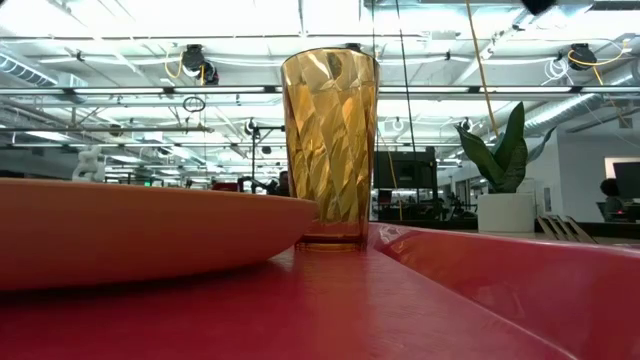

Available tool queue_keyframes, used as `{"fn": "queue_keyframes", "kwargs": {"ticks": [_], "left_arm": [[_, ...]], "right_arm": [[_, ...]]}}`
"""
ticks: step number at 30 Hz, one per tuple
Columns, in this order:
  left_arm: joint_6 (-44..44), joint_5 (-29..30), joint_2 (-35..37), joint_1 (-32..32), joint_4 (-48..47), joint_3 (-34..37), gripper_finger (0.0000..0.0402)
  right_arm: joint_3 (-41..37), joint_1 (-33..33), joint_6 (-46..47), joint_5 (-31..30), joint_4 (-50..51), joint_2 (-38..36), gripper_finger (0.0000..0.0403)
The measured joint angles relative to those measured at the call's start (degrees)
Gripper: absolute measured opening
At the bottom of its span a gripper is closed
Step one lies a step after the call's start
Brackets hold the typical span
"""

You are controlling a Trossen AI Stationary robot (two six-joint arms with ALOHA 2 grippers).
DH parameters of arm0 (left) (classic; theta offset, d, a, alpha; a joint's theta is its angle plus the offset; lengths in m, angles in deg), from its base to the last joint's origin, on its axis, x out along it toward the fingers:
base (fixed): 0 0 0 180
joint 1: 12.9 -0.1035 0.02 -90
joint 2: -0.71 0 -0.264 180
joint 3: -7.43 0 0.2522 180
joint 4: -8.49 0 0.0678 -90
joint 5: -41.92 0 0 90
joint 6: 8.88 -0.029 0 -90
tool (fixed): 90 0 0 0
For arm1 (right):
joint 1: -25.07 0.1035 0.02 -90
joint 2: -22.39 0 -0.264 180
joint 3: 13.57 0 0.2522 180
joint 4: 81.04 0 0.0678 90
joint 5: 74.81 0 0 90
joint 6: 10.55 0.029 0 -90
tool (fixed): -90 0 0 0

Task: Pick and place plate/cup/fork/spoon on tray
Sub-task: Put the orange plate on the red serving tray to the bottom of the orange cup, then put the pink fork on the red serving tray to the left of the orange plate

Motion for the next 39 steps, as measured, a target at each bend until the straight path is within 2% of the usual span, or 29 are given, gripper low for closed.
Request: {"fn": "queue_keyframes", "kwargs": {"ticks": [7, 12, 19, 27, 31, 36, 39], "left_arm": [[12.1, 4.9, 2.2, 2.6, -18.0, 0.0, 0.0088], [20.3, 5.5, 1.2, 2.3, -26.4, 0.1, 0.0088], [22.9, 5.6, 0.2, 2.3, -26.9, 0.1, 0.0088], [24.3, 7.6, 0.2, 1.9, -25.7, 0.2, 0.0088], [22.9, 8.2, 0.2, 0.8, -24.9, 0.2, 0.0088], [20.8, 8.2, 0.2, -0.9, -24.8, 0.3, 0.0088], [19.4, 8.2, 0.2, -1.9, -24.6, 0.3, 0.0088]], "right_arm": [[0.0, 4.4, 11.3, 0.1, 10.6, 2.7, 0.0187], [0.0, 5.5, 12.9, 3.0, 15.6, 7.0, 0.0187], [0.0, 5.4, 13.3, 4.6, 24.3, 12.3, 0.0187], [0.0, 5.1, 8.8, 4.5, 26.9, 15.6, 0.0187], [-1.2, 4.6, 8.4, 4.7, 25.5, 15.9, 0.0187], [-5.6, 3.1, 8.4, 8.8, 21.1, 15.9, 0.0187], [-7.9, 2.4, 8.0, 9.0, 18.7, 15.9, 0.0187]]}}
